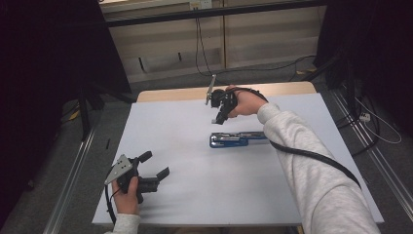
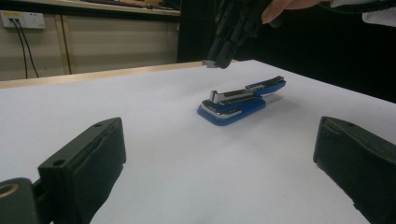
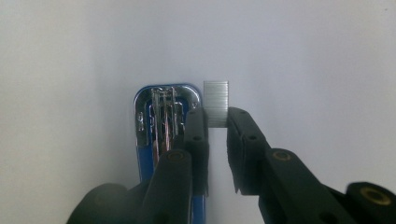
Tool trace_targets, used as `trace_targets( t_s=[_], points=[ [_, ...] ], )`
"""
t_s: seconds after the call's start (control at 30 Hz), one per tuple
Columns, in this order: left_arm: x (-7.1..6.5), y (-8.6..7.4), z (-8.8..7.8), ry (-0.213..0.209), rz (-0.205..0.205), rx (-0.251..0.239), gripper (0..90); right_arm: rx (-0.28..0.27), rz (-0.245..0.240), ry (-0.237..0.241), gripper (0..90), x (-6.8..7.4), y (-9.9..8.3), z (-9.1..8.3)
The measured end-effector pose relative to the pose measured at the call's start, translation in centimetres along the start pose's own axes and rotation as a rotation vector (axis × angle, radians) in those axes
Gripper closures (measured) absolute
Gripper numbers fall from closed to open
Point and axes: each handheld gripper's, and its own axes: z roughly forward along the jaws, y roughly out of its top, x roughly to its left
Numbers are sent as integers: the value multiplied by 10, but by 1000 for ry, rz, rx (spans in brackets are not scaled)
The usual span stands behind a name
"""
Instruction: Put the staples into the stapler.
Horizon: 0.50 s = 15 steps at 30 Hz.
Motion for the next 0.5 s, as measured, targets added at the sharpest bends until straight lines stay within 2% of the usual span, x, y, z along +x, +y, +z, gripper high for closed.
trace_targets(
  t_s=[0.03, 0.1, 0.2, 0.4, 0.43, 0.5],
  points=[
    [0, 0, -1, -12, 0, 6, 25, -6, 1, 1, 783, 0, -1, 0],
    [1, 1, -1, 2, 17, 1, 25, -2, 3, 2, 783, 0, -1, -1],
    [1, 1, -2, -2, 3, 4, 25, -10, 11, 5, 783, 0, -2, -1],
    [0, 1, -1, -2, 10, 2, 25, -21, 9, 16, 783, 2, -4, -2],
    [-1, 1, 0, -1, -2, -2, 25, -22, 6, 18, 783, 2, -4, -2],
    [0, 1, 0, -2, 9, 4, 25, -23, 9, 18, 783, 4, -5, -2]
  ],
)
